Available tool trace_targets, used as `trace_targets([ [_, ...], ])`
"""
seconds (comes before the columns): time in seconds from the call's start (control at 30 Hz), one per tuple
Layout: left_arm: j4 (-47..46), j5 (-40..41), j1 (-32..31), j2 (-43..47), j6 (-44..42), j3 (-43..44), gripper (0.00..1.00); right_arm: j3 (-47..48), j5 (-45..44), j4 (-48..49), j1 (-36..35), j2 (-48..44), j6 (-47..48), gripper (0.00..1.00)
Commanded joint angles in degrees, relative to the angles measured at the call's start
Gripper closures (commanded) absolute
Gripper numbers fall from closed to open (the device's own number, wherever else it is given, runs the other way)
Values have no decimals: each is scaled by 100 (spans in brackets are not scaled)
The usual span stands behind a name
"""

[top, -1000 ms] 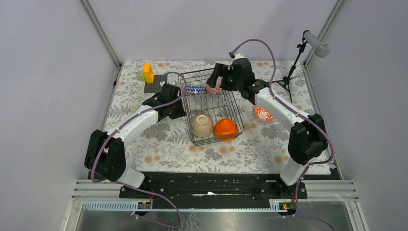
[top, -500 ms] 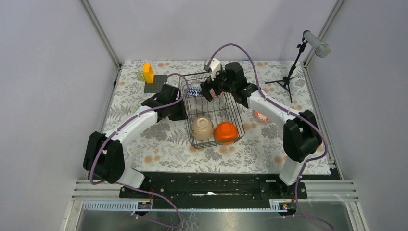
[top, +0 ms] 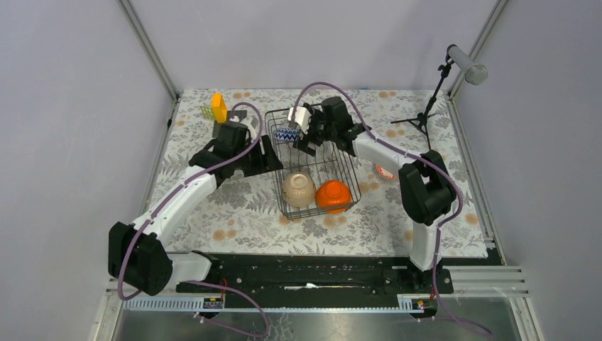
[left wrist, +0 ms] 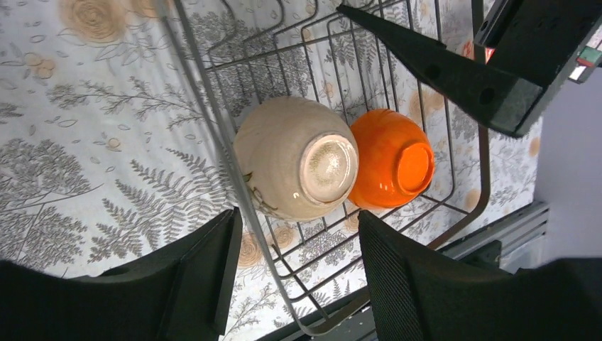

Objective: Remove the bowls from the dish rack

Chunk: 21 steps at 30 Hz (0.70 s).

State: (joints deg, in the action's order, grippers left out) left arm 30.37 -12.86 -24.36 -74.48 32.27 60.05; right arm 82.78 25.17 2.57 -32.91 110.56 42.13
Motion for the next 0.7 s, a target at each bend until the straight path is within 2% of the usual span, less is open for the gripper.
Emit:
trace_targets([
  [0.0, -361, -541, 474, 478, 315, -244, 34, 644, 249, -209, -4, 182, 798, 0],
  [0.1, -396, -472, 658, 690, 360, -297, 31, 836, 393, -525, 3, 318, 1043, 0],
  [0.23, -481, -560, 747, 782, 412, -354, 17, 1199, 495, -890, 2, 549, 1198, 0],
  [0.37, -491, -372, 819, 1014, 375, -428, 7, 1389, 572, -1064, -10, 722, 1421, 0],
  [0.67, -276, -224, 977, 1122, 289, -420, 5, 1668, 457, -1236, -17, 1049, 1627, 0],
])
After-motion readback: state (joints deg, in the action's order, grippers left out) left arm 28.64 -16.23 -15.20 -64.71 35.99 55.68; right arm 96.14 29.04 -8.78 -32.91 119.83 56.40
